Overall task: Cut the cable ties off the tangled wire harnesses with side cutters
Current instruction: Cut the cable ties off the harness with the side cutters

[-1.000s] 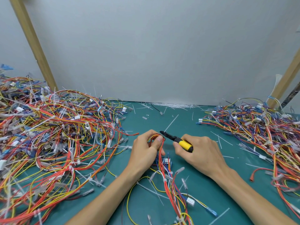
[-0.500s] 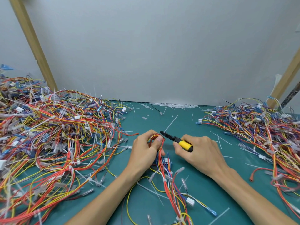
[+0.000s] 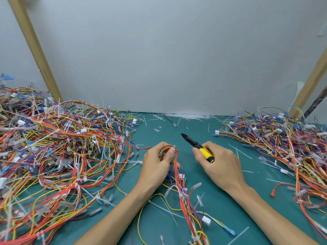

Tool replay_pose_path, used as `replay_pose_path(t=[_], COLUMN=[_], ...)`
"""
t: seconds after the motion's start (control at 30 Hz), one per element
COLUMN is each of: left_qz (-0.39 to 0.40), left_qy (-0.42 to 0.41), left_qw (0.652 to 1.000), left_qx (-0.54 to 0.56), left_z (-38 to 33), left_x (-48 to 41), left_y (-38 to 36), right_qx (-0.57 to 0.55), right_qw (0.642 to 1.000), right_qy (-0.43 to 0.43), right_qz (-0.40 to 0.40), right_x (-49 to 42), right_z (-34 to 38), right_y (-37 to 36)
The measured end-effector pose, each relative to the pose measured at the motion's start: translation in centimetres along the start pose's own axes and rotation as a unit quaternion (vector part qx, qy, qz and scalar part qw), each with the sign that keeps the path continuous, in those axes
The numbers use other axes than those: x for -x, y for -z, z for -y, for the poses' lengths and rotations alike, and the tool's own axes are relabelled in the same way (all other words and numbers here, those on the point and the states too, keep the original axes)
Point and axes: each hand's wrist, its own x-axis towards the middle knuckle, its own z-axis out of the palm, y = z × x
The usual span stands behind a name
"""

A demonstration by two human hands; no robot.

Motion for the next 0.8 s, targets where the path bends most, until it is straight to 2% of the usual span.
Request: replay_pose_path(t=[0.13, 0.3, 0.4, 0.6, 0.8], left_qz=[0.005, -0.007, -0.013, -0.011, 0.014], left_qy=[-0.017, -0.028, -0.029, -0.032, -0.030], left_qw=[1.000, 0.999, 0.998, 0.996, 0.997], left_qx=[0.002, 0.026, 0.051, 0.076, 0.070], left_z=[-0.04, -0.03, -0.03, 0.09, 0.56], left_x=[0.05, -0.03, -0.10, -0.42, -0.49], left_y=[-0.17, -0.34, -0.35, -0.33, -0.43], right_qx=[-0.083, -0.163, -0.205, -0.366, -0.395], right_qw=[0.995, 0.985, 0.976, 0.920, 0.909], right_qy=[-0.045, -0.030, -0.050, -0.134, -0.129], right_qz=[-0.027, -0.050, -0.055, -0.038, 0.018], right_x=[-0.34, -0.42, -0.53, -0.63, -0.65], right_z=[-0.34, -0.53, -0.59, -0.10, -0.05], right_y=[0.09, 0.29, 0.33, 0.52, 0.09])
